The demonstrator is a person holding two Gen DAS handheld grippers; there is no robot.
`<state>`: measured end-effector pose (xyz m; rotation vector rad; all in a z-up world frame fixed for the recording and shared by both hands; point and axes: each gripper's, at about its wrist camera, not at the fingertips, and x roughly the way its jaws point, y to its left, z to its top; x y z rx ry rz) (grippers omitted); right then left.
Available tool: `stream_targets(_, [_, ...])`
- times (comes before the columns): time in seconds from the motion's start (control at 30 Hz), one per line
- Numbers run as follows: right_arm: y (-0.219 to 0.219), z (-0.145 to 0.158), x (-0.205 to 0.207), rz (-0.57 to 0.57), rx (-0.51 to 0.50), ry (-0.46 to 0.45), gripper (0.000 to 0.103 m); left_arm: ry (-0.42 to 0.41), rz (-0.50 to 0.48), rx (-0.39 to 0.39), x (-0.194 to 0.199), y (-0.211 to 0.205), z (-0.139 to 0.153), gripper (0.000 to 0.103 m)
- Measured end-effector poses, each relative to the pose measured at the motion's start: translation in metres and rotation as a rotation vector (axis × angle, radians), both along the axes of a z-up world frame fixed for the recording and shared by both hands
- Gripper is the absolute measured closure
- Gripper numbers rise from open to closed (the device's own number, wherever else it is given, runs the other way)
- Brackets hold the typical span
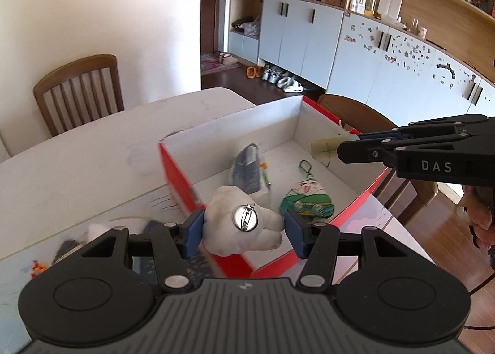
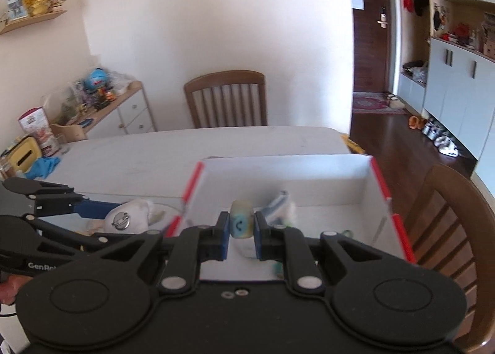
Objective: Organize objects
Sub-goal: 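Carry the cream cylinder with the right tool while the left tool carries the white plush to the shoebox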
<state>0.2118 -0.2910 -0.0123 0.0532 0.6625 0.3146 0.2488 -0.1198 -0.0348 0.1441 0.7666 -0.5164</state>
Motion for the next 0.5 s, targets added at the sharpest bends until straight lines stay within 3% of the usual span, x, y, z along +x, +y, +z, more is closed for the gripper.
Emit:
stream_targets(0.27, [-0.042, -0.020, 0.027, -0.047, 0.022, 0.075, 0.089, 0.066, 0.020, 0.010, 0.026, -0.036, -0.020, 0.048])
stream_targets(0.5, [-0.050, -0.037, 0.052, -0.036, -0.020, 0.112, 0.089, 0.136, 0.032, 0.043, 0.045, -0.063, -0.041, 0.047])
